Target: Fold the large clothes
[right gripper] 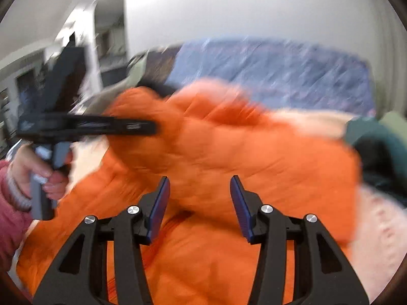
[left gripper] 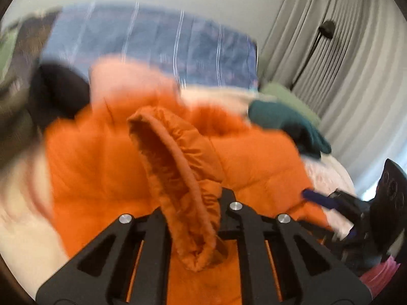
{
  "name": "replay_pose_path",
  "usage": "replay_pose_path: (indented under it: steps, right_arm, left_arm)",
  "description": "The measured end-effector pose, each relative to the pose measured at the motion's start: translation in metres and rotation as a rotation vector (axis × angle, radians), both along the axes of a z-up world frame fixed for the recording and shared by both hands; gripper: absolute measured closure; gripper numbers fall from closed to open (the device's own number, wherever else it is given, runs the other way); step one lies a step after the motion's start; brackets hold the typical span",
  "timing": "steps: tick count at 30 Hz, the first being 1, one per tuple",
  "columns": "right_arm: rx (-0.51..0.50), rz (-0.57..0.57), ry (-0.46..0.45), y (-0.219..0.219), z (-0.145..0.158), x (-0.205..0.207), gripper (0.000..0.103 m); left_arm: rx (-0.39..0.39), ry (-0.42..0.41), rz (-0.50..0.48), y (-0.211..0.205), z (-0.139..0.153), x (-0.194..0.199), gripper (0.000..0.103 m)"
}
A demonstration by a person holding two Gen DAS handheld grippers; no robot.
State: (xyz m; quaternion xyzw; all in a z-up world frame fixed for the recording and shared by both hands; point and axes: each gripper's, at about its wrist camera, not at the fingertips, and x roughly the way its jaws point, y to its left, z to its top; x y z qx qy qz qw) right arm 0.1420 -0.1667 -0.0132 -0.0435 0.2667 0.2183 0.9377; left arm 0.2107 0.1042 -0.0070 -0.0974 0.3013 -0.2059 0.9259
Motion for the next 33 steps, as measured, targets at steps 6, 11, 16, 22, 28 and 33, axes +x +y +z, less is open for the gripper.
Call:
replay_pose_path:
  steps: [6,11,16,22,28,33]
  right_arm:
    - [0.049,-0.267,0.038,-0.054,0.003,0.049,0.053]
    - [0.003,-0.32,0.272,-0.064,-0.071,0.087,0.053]
    - [-0.075,-0.326,0.227,-0.055,-0.047,0.077,0.053]
    - [-0.036,-0.33,0.14,-0.057,-0.011,0.073,0.052]
    - [-0.058,-0.425,0.223,-0.046,-0.03,0.123,0.028]
    - [-0.047,-0.432,0.279,-0.05,-0.079,0.14,0.021]
  left_arm:
    - [0.152,-0.006,0.118,0.031,-0.004,0.008,0.088]
    - [0.277,0.113,0.182,0.05,-0.094,0.028,0.059]
    - [0.237,0.086,0.273,0.067,-0.07,0.024,0.044]
    - [0.152,-0.095,0.223,0.047,-0.002,-0.012,0.046]
    - [0.367,-0.011,0.083,-0.035,-0.045,0.022,0.044]
    - [0.438,0.062,0.075,-0.047,-0.106,0.049,0.04]
